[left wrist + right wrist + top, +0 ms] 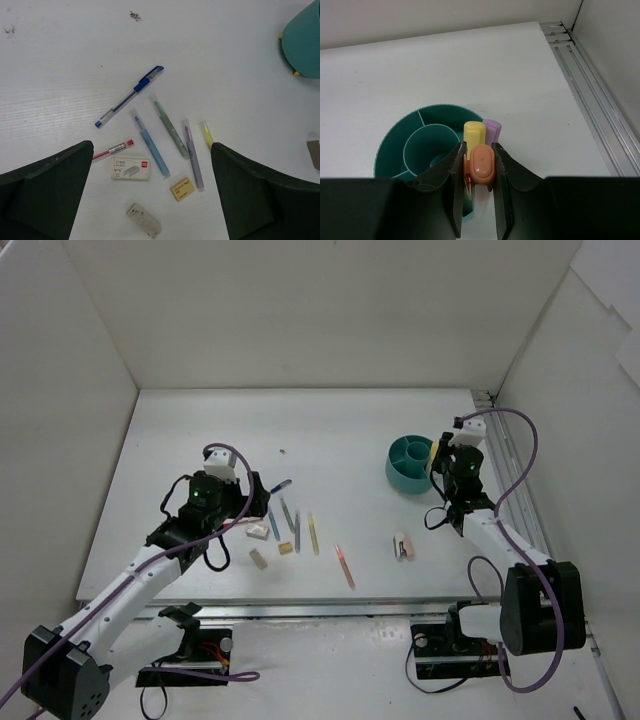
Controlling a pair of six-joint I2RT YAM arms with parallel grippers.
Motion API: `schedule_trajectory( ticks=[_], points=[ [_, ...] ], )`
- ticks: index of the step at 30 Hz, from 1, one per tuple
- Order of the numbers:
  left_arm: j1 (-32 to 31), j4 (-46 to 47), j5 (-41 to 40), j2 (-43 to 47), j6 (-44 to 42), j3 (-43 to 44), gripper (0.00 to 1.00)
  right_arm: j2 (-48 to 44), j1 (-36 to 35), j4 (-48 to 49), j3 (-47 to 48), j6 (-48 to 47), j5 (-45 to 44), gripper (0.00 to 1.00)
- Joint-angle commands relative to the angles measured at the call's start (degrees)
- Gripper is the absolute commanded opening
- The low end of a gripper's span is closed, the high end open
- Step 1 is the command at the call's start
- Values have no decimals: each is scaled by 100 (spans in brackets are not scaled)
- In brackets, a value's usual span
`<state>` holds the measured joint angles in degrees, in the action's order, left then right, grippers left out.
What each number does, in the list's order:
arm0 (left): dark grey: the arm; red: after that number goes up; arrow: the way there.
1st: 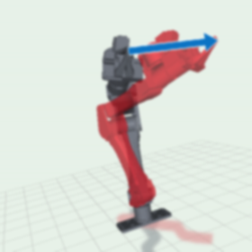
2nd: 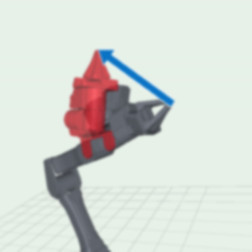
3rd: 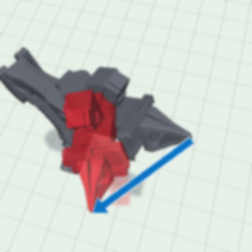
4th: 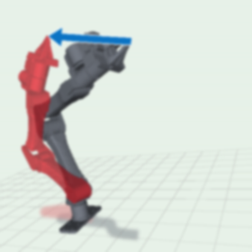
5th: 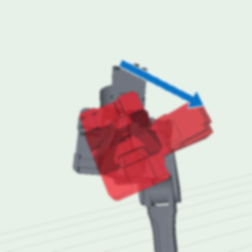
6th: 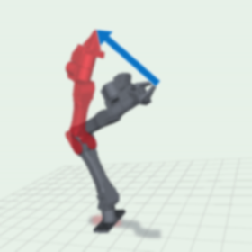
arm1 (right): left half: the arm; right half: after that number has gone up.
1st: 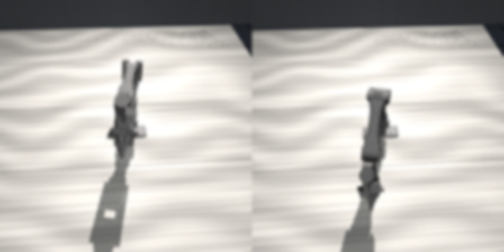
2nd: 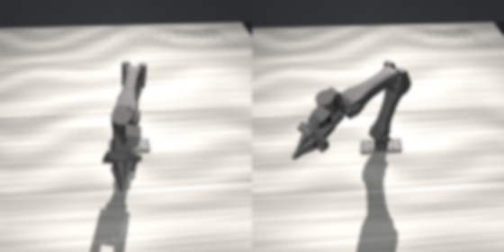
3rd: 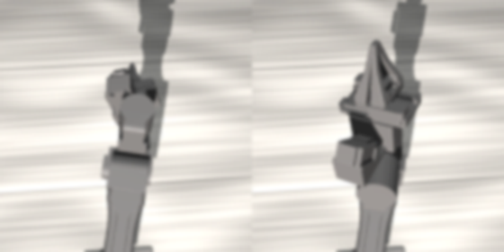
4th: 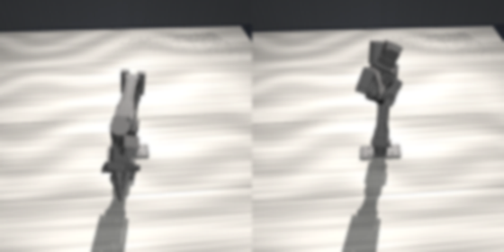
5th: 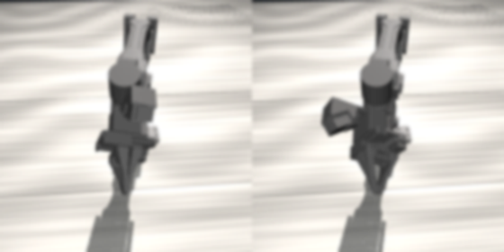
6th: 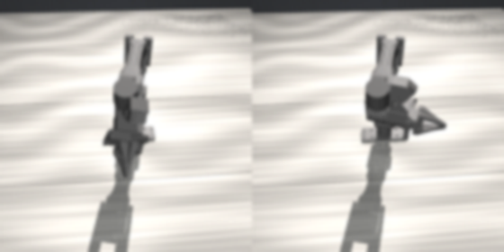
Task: Sort the stationery into containers
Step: Place the pen in the storage box.
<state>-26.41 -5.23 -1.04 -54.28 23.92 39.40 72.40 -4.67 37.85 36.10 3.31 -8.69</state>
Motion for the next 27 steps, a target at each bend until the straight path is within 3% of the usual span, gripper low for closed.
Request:
schedule_trajectory(
  ticks=[1, 8, 16, 23, 25, 26, 27],
  points=[
    [92, 409, 429, -47, 78, 94, 100, 134, 62, 583, 196, 20, 262, 0],
    [93, 409, 438, 67, 51, 24, 100, -94, 45, 645, 196, 91, 350, 0],
    [93, 400, 411, 128, 25, -2, 100, 564, 62, 715, 117, 240, 482, 0],
    [93, 427, 464, 67, 25, -2, 100, 442, 45, 751, -181, 416, 429, 0],
    [93, 427, 482, 58, 25, -11, 100, 310, 45, 751, -252, 451, 324, 6],
    [93, 427, 499, 58, 33, -2, 100, 275, 45, 751, -322, 442, 306, 20],
    [93, 427, 499, 58, 25, -11, 100, 205, 62, 690, -331, 442, 315, 27]
  ],
)
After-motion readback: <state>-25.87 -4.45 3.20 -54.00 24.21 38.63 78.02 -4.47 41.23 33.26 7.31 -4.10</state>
